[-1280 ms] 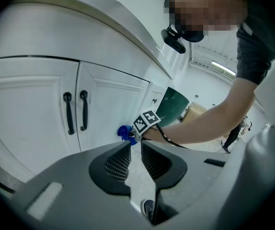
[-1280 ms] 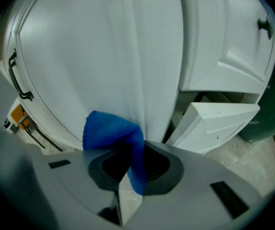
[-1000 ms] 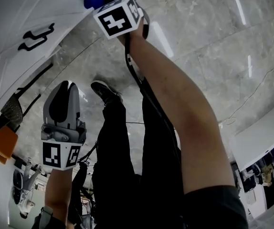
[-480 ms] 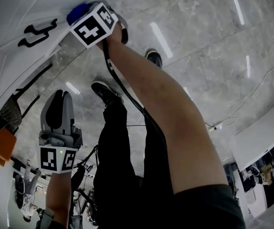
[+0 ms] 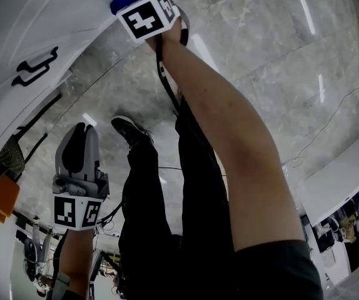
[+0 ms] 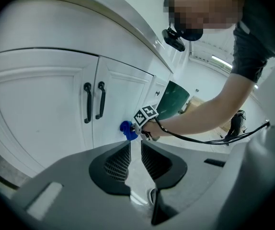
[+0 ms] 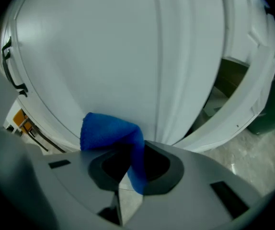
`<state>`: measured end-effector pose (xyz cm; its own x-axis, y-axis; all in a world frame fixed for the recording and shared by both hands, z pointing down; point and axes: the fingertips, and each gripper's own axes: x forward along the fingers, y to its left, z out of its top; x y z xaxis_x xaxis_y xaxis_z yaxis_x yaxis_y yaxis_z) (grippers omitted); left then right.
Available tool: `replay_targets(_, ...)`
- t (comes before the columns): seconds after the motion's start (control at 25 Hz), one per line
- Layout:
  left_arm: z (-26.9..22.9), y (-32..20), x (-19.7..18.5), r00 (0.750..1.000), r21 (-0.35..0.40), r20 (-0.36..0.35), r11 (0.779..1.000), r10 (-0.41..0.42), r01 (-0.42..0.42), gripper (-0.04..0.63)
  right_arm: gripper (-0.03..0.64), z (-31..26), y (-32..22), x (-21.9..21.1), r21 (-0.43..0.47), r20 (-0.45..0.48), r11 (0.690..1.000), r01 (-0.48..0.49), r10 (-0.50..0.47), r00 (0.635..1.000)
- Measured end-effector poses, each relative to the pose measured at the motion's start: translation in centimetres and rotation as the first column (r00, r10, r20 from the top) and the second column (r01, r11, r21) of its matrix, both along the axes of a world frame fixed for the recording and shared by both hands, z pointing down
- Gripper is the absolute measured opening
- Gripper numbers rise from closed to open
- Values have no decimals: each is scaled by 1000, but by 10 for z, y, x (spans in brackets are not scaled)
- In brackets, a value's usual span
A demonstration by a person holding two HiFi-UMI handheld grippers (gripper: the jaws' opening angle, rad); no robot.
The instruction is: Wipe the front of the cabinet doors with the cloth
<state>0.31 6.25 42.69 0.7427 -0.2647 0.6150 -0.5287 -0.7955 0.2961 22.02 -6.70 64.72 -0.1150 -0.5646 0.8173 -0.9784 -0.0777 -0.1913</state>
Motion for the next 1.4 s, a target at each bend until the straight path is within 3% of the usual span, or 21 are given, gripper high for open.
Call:
replay_targets(0.16,4,4,14,1000,-6,8,1000,4,-4,69,58,2,5,36,-5,-24,1000,-23,23,999)
replay_targets(0.32,6,9,25,1000,-20,7,1000,9,-9,69,57,2,6,38,-2,-51,999,36,-36,998)
replay_targets(0.48,2,9,28,1000,-22,-9,1000,10,-11,69,57,0,11,34,2,-38,1000,12,-11,999)
replay_targets(0.68,-3,4,13,1000,-20,-19,1000,2,-3,69,57,-2,19,-13,-1,2,999,44,-44,999)
replay_targets(1.12,14,-6,-73,998,-25,39,999,-48,49,69,57,25,7,-187,7,97,976,216,-215,972)
replay_targets(1.24,17,-6,-81,998,-29,41,998,-57,58,69,57,35,-2,-201,7,87,965,262,-262,961)
replay_targets(1.4,21,-9,-78,997,-25,35,997,-69,70,69,57,43,-6,-178,-8,76,970,242,-241,968)
